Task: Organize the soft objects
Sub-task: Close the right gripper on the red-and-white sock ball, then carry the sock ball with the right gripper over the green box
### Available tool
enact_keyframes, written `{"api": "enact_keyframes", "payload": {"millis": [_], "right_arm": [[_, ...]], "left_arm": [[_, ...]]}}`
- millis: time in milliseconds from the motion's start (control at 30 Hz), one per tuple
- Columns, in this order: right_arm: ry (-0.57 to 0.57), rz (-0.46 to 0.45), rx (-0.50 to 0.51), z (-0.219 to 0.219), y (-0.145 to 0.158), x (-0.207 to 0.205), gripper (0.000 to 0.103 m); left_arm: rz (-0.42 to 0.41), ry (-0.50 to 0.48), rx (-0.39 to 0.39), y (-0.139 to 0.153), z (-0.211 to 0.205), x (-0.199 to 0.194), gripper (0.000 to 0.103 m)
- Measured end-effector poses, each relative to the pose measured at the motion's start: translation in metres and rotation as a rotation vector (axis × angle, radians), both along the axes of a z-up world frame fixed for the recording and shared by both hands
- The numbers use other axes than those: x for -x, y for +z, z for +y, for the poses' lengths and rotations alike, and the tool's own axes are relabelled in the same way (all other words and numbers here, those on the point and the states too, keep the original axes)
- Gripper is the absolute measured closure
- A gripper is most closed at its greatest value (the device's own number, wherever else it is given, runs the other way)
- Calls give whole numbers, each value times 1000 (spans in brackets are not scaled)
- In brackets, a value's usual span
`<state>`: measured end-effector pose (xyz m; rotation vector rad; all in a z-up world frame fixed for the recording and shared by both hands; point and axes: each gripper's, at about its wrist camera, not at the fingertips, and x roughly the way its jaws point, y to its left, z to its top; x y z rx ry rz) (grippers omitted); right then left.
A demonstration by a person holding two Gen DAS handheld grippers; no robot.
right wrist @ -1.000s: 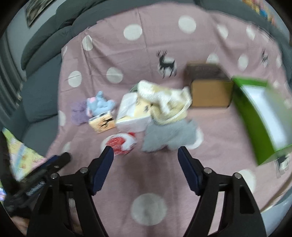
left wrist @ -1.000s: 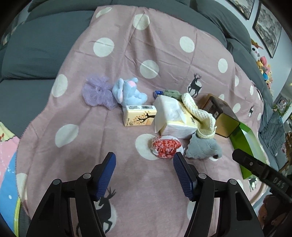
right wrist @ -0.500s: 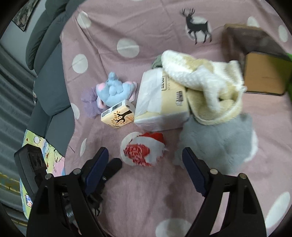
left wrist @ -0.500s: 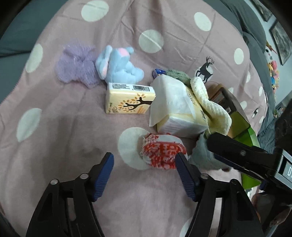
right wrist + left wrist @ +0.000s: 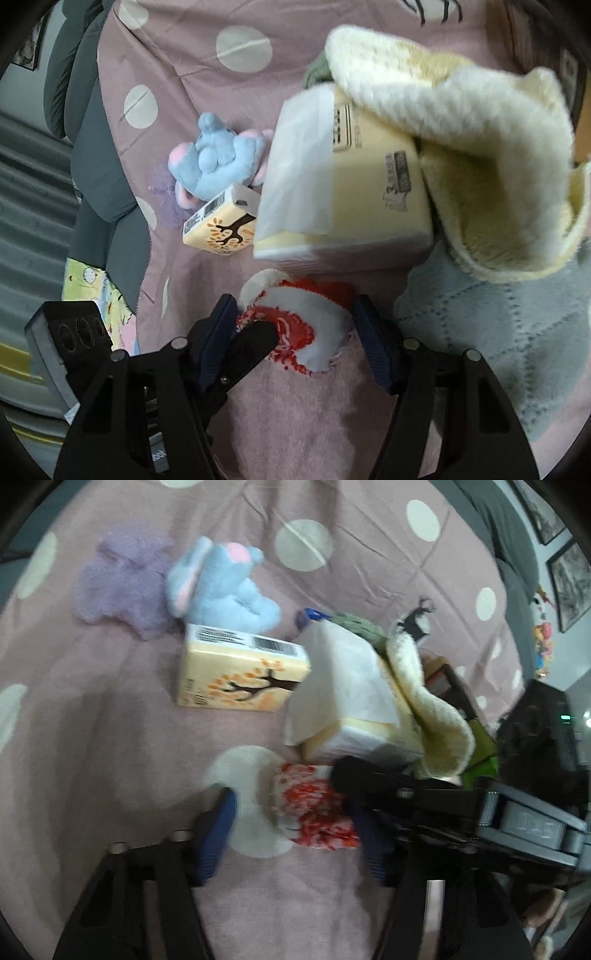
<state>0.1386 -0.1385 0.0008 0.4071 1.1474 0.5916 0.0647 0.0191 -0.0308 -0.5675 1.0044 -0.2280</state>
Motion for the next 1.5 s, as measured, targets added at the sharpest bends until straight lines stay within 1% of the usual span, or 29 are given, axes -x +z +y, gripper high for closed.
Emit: {"api": "enact_keyframes", "payload": {"millis": [33,67,133,200,267,367,467,500,567,633,733,867,900,967,1033,1167,1233,1333,1400,1500], "right_arm": [[5,1,-3,0,-2,-1,40],[8,-3,-6,-1,-3,-1,41],[17,-8,-33,-5,-3,-3,47],[15,-13,-62,-11,-3,-2,49],[5,-35,-101,-19,4,3,49],[-17,-103,-149,-39,28,13,50],[-57,-199,-178,-62,59,25,50],[-73,-233,-184,-72,70,30,50],[-112,-304,-194,-94,90,42,50],[-163,-364,-200,-120,105,54,49],[-255,-444,-188,-149,121,69,49],[-399,-501,-153,-192,127,87,49],[-435,-509,-148,-202,126,92,49],[-511,-519,-135,-227,126,101,49],[-596,-524,-116,-248,122,108,49],[-725,-507,-94,-284,116,118,49],[-782,-481,-71,-299,108,119,49],[-851,-435,-37,-316,96,119,49],[-886,-393,-30,-327,85,117,49],[-910,-345,-29,-341,70,113,49]], "left_arm": [[-2,-13,24,0,-1,-1,64],[-4,-18,31,1,-2,0,65],[-28,-27,-18,8,-10,1,67],[-54,-37,-18,17,-14,5,68],[-86,-55,-31,31,-21,7,68],[-171,-89,-82,62,-38,10,68],[-261,-134,-99,95,-60,9,68],[-302,-159,-108,108,-72,10,68],[-352,-196,-116,123,-91,6,68],[-413,-253,-113,139,-114,3,68],[-479,-336,-101,152,-149,-3,68],[-514,-453,-67,157,-200,-11,68],[-521,-469,-55,161,-206,-6,68],[-526,-526,-21,163,-230,-9,68],[-521,-584,21,159,-253,-16,68],[-497,-674,70,149,-292,-23,68],[-464,-723,102,137,-313,-30,68],[-406,-761,132,122,-335,-36,68],[-367,-778,132,112,-346,-37,68],[-316,-788,125,101,-356,-38,68]]}}
